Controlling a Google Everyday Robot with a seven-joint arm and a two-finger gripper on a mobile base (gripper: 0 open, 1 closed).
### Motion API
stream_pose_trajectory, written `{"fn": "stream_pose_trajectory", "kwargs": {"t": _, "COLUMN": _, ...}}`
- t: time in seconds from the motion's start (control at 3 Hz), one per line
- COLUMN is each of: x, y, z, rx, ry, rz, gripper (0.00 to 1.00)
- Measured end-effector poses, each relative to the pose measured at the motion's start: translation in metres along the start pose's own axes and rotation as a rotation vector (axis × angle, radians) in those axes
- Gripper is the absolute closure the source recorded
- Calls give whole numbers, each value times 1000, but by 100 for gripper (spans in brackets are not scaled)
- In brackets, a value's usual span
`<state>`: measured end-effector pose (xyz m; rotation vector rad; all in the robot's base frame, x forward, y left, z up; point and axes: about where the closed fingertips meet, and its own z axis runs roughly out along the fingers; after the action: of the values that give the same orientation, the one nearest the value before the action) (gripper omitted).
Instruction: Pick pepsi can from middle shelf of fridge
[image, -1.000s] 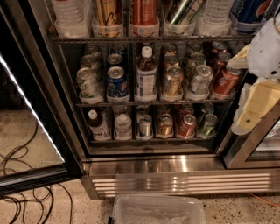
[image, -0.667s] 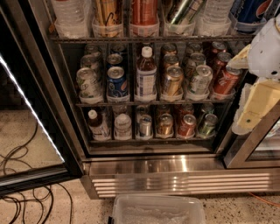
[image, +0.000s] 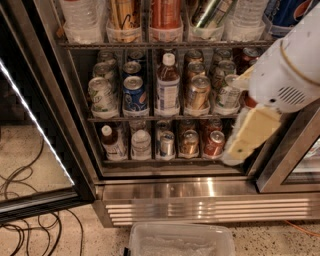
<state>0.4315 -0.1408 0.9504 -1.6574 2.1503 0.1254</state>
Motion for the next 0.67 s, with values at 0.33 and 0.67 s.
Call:
{"fn": "stream_pose_trajectory", "kwargs": {"t": 0.33, "x": -41, "y": 28, "z": 39, "rx": -24, "ry": -133, "rz": 102, "gripper": 0}}
{"fn": "stream_pose_trajectory", "kwargs": {"t": 0.67, "x": -93, "y": 25, "z": 65, "rx": -2, "ry": -260, "rz": 125, "gripper": 0}}
